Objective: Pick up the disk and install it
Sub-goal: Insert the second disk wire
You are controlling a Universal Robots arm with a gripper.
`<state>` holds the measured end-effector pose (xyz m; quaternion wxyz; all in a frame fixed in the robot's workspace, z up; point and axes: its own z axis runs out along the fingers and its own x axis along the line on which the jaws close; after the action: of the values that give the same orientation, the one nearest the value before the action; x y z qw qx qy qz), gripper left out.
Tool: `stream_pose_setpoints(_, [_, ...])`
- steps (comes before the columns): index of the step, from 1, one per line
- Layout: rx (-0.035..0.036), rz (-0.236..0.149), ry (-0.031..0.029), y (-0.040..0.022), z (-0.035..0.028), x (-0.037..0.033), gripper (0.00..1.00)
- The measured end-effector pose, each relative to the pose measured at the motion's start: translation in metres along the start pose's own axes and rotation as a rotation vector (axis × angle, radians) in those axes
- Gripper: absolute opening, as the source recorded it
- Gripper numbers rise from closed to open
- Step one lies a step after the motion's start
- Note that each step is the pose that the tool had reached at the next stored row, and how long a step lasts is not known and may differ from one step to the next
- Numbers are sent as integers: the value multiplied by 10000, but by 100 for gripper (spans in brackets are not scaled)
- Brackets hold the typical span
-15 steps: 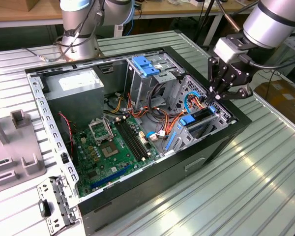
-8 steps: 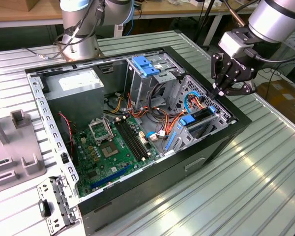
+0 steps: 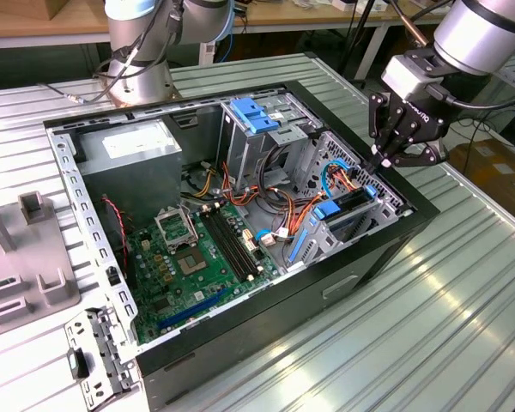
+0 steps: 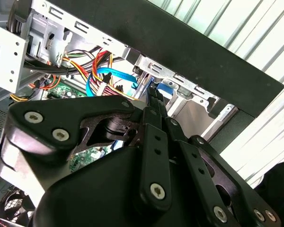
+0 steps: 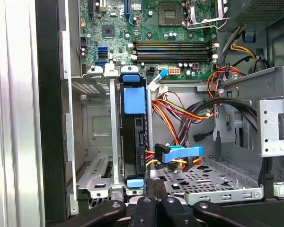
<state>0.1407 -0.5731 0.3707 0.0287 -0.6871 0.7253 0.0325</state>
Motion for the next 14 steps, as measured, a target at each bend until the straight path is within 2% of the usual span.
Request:
stream_pose_setpoints(4, [0, 0, -1, 0, 0, 0, 11])
stream_pose_setpoints(5, [0, 0, -1, 0, 0, 0, 17])
stream_pose_setpoints(6, [0, 0, -2, 0, 0, 0, 17])
stream_pose_setpoints(7, [0, 0, -2, 0, 0, 0, 24])
stream_pose_setpoints(8, [0, 0, -2, 0, 0, 0, 24])
stream_pose_setpoints(9, [0, 0, -3, 0, 0, 0, 30])
stream_pose_setpoints(11, [0, 0, -3, 0, -1, 0, 30])
stream_pose_setpoints(14, [1, 0, -9, 15, -41, -3, 30])
